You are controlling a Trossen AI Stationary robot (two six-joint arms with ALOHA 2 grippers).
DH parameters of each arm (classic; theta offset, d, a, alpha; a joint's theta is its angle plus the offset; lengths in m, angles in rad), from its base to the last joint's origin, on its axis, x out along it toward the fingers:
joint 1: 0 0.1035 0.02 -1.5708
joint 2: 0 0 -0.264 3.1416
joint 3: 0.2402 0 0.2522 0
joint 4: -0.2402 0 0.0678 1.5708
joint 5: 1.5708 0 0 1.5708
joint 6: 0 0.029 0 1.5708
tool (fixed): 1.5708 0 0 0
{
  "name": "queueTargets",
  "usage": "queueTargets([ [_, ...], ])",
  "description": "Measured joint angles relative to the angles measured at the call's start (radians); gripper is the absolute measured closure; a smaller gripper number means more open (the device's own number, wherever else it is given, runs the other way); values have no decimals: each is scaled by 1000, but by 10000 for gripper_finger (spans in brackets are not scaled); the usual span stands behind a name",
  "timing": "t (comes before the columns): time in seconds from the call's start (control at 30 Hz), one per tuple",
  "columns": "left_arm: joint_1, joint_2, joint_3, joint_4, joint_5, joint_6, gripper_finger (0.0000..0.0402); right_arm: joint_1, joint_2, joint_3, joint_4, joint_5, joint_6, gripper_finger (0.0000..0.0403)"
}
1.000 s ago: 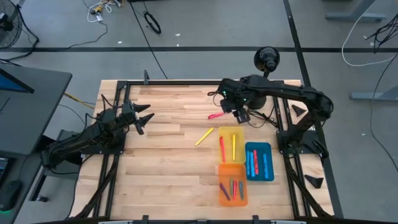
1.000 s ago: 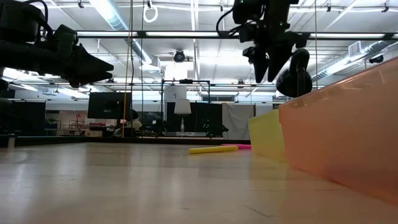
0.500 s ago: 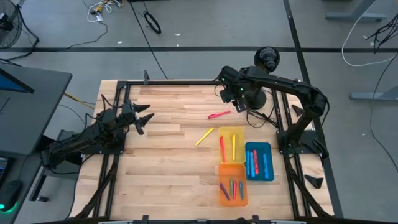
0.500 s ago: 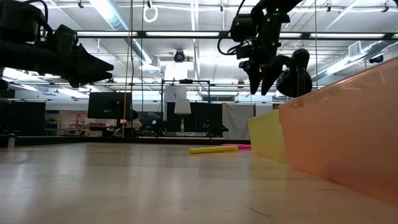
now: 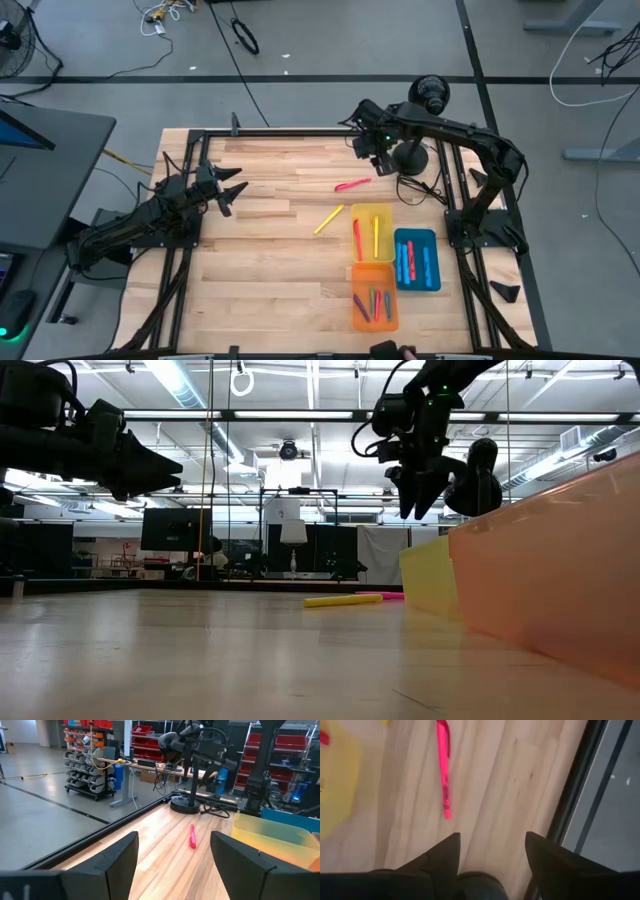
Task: Pick & Place Markers
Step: Put the pink pen into the yellow bin
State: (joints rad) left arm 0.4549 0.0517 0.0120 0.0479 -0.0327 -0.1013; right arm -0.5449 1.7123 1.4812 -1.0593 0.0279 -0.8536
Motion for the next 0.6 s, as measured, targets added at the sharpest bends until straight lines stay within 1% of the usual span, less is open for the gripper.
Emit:
queueTargets([
  [0.23, 0, 0, 0, 0, 0, 0, 149, 8, 0, -83, 18, 1, 7, 176],
  [0.4, 0, 0, 0, 0, 0, 0, 149, 18, 0, -142, 51, -44, 7, 176],
  [0.6, 0, 0, 0, 0, 0, 0, 149, 30, 50, -157, 75, -48, 27, 176],
])
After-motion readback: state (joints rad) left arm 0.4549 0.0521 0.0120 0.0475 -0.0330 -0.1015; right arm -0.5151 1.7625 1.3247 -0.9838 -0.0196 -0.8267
